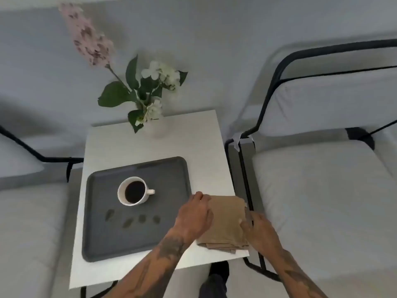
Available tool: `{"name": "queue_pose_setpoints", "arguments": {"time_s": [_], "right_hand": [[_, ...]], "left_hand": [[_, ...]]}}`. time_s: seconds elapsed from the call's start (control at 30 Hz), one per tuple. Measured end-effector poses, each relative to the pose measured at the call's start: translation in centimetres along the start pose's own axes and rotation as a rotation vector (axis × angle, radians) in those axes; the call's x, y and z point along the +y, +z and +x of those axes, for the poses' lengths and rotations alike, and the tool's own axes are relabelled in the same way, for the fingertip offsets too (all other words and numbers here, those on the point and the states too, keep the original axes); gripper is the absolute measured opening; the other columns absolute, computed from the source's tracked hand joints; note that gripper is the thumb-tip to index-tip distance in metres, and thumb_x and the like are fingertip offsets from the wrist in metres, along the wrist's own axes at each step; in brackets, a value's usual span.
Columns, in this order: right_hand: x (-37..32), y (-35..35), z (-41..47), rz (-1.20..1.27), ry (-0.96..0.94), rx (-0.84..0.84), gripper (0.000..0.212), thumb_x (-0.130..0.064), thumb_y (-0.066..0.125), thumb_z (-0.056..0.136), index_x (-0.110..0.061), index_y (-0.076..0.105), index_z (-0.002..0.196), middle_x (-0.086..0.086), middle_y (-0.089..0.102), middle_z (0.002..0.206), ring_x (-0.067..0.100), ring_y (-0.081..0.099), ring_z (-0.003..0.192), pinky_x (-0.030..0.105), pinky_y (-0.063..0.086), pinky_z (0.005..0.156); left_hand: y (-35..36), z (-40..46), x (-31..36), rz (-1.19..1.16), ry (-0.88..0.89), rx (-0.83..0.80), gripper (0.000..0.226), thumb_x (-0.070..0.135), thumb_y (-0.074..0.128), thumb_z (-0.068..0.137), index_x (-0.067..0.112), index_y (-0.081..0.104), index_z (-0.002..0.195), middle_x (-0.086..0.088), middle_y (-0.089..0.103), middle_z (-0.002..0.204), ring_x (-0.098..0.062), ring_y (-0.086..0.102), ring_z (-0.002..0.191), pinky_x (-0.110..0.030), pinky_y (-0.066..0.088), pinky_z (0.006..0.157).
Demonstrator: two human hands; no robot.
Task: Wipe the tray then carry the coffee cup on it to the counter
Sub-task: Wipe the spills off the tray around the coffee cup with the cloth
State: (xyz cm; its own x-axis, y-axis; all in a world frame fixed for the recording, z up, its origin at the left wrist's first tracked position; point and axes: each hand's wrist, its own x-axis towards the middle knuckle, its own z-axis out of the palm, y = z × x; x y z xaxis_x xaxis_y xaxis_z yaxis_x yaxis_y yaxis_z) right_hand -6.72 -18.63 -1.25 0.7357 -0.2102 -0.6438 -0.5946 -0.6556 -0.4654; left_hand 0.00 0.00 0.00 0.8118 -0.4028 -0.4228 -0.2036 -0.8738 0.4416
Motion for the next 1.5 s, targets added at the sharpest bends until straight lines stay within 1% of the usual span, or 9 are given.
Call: {"name": "queue_pose_setpoints", "arguments": {"time_s": [0.1,0.27,0.43,0.63,0.87,1.1,1.23,1.33,1.5], "right_hand": [[2.0,2.2,3.1,0.052,0.098,-0.037,0.059,-0.059,0.047,0.082,-0.018,0.052,0.125,0.003,0.062,0.116,0.022,0.059,0.1,0.039,0.051,0.086],[2.7,4.5,4.6,0.093,0.153,0.03,0.056,-0.043,0.062,0.085,-0.007,0.052,0.127,0.011,0.058,0.118,0.028,0.058,0.1,0.039,0.05,0.085],[2.7,4.7,4.3,0.197,0.198,0.079,0.024,-0.016,0.063,0.086,-0.005,0.058,0.107,0.009,0.05,0.1,0.027,0.053,0.087,0.034,0.043,0.073],[1.5,3.4,0.9,0.258,0.192,0.135,0.018,-0.008,0.056,0.088,-0.008,0.048,0.104,0.014,0.057,0.084,0.03,0.054,0.073,0.034,0.037,0.059],[-5.2,3.4,-3.3,0.294,0.06,0.042,0.03,-0.021,0.06,0.09,-0.021,0.046,0.116,0.005,0.065,0.087,0.018,0.06,0.073,0.026,0.043,0.06],[-11.7,11.2,0.2,0.266,0.059,0.026,0.038,-0.037,0.053,0.093,-0.019,0.048,0.126,0.005,0.062,0.112,0.021,0.059,0.089,0.023,0.044,0.069],[-11.4,13.2,2.6,0.201,0.104,0.305,0.039,-0.031,0.054,0.094,-0.012,0.051,0.129,0.013,0.053,0.131,0.027,0.058,0.104,0.033,0.044,0.085],[-10.9,14.3,3.7,0.187,0.134,0.235,0.041,-0.032,0.054,0.094,-0.014,0.049,0.13,0.014,0.055,0.13,0.033,0.058,0.11,0.039,0.044,0.091],[-11.4,14.5,5.5,0.295,0.238,0.167,0.054,-0.059,0.05,0.087,-0.021,0.048,0.125,0.01,0.058,0.124,0.032,0.058,0.104,0.047,0.048,0.096]], "left_hand": [[3.2,4.3,-0.5,0.228,-0.02,0.021,0.053,0.027,0.045,0.095,0.011,0.035,0.144,-0.008,0.045,0.138,-0.027,0.044,0.124,-0.04,0.041,0.098],[6.4,6.1,-1.1,0.339,-0.135,-0.061,0.051,0.027,0.046,0.095,0.008,0.036,0.142,-0.013,0.05,0.131,-0.032,0.046,0.118,-0.043,0.034,0.1],[6.7,5.4,-0.9,0.228,-0.077,-0.073,0.024,0.028,0.073,0.074,0.011,0.067,0.089,-0.011,0.062,0.092,-0.031,0.061,0.084,-0.038,0.049,0.072],[4.2,0.7,0.7,-0.336,-0.102,-0.11,0.014,0.031,0.037,0.1,0.018,0.041,0.104,-0.01,0.06,0.102,-0.026,0.057,0.088,-0.038,0.044,0.072],[-0.3,-5.9,-4.9,-0.658,-0.179,0.105,0.008,0.032,0.048,0.097,0.034,0.047,0.105,0.012,0.062,0.089,-0.007,0.058,0.077,-0.012,0.042,0.058],[1.0,-5.7,-14.9,-0.561,-0.356,0.389,0.029,0.039,0.05,0.098,0.035,0.039,0.125,0.01,0.052,0.119,-0.006,0.052,0.101,-0.026,0.048,0.087],[4.3,-6.9,-14.6,-0.226,-0.174,0.592,0.025,0.024,0.055,0.09,0.015,0.048,0.112,-0.008,0.057,0.103,-0.022,0.051,0.086,-0.039,0.052,0.071],[7.6,-6.4,-13.0,-0.105,-0.098,0.459,0.034,0.026,0.052,0.092,0.007,0.055,0.12,-0.018,0.063,0.118,-0.033,0.059,0.106,-0.049,0.054,0.085],[10.0,-4.2,-13.7,-0.056,-0.187,0.283,0.067,0.049,0.042,0.098,0.016,0.025,0.154,-0.016,0.024,0.161,-0.034,0.017,0.149,-0.051,0.019,0.118]]}}
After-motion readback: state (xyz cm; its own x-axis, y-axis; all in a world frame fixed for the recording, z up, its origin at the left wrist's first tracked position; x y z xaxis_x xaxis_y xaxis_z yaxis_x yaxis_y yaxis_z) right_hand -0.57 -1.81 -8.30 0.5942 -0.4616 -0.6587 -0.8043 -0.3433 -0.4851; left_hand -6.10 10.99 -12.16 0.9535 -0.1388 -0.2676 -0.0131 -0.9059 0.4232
